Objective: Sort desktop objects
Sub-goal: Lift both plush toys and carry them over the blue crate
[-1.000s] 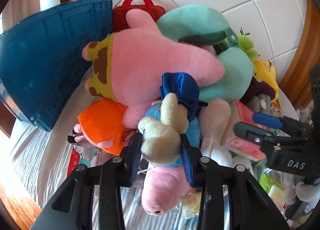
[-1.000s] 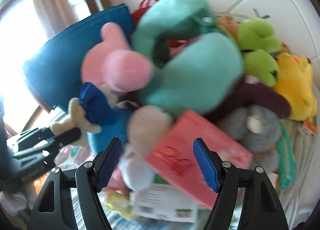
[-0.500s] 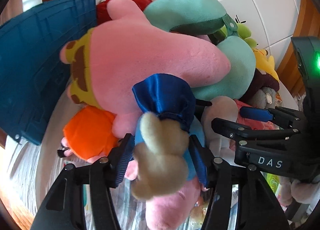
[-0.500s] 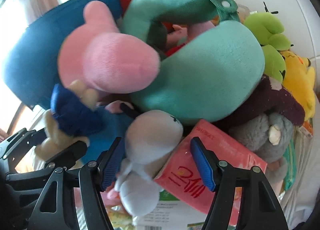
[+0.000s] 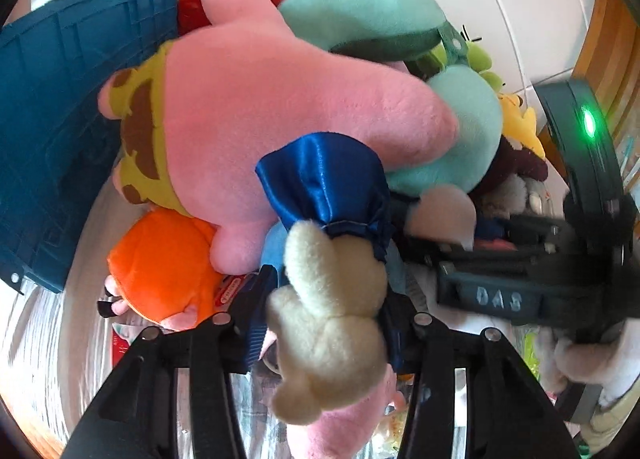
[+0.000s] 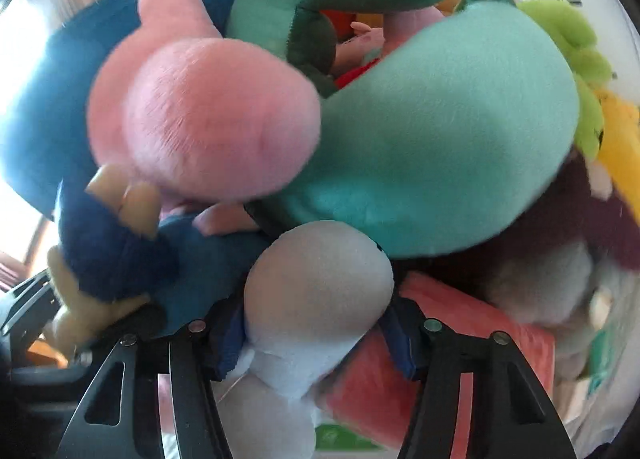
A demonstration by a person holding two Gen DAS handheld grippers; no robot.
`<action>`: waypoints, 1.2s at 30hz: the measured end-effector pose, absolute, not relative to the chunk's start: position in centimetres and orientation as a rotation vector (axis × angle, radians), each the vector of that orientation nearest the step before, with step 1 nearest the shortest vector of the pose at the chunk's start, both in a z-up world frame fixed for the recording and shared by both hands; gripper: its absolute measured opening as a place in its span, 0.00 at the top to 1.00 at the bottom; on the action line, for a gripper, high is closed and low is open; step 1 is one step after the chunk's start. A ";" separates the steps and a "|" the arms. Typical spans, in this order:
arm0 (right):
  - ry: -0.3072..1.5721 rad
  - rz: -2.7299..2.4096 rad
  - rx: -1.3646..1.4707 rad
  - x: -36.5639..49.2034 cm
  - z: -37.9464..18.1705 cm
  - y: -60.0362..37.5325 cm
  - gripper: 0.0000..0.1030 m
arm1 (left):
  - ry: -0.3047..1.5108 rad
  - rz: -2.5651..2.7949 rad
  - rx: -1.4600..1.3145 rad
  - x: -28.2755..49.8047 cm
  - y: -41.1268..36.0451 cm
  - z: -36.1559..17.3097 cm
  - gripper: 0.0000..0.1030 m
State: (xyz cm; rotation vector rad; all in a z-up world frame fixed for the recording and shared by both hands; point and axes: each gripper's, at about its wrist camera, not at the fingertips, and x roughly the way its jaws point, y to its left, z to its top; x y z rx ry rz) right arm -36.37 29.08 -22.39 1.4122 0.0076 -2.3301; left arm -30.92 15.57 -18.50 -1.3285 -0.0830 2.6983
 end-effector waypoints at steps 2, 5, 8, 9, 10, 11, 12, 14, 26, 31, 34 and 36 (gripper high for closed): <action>-0.033 -2.327 1.399 -35.6 -22.3 29.7 0.43 | -0.069 2.716 -1.302 -30.5 15.6 -17.7 0.55; -0.066 -2.356 1.326 -34.5 -20.5 30.7 0.43 | -0.055 2.741 -1.261 -29.9 15.7 -16.5 0.55; -0.069 -2.394 1.242 -33.5 -17.9 31.3 0.43 | -0.053 2.754 -1.225 -29.2 15.8 -15.4 0.55; -0.066 -2.405 1.207 -33.0 -16.8 31.4 0.43 | -0.053 2.758 -1.207 -28.9 15.8 -14.9 0.55; -0.063 -2.413 1.180 -32.6 -16.0 31.4 0.43 | -0.052 2.763 -1.189 -28.5 15.9 -14.4 0.55; -0.060 -2.420 1.155 -32.3 -15.3 31.5 0.43 | -0.047 2.773 -1.165 -28.1 15.9 -13.8 0.55; -0.056 -2.427 1.130 -31.9 -14.6 31.5 0.43 | -0.045 2.780 -1.147 -27.9 15.8 -13.1 0.55; -0.045 -2.443 1.088 -31.2 -13.0 30.7 0.43 | -0.035 2.802 -1.111 -27.4 15.7 -11.9 0.55; 0.022 -2.487 0.889 -27.2 -6.7 28.3 0.43 | -0.042 2.961 -0.935 -22.4 9.6 -6.5 0.55; 0.076 -2.414 0.809 -27.1 -5.1 25.7 0.43 | -0.073 3.061 -0.905 -21.1 7.6 -5.2 0.55; 0.081 -2.366 0.756 -27.3 -4.0 24.0 0.43 | -0.059 3.138 -0.890 -20.5 6.3 -4.3 0.55; 0.091 -2.333 0.723 -27.3 -3.4 22.6 0.43 | -0.078 3.182 -0.882 -20.0 5.0 -3.7 0.55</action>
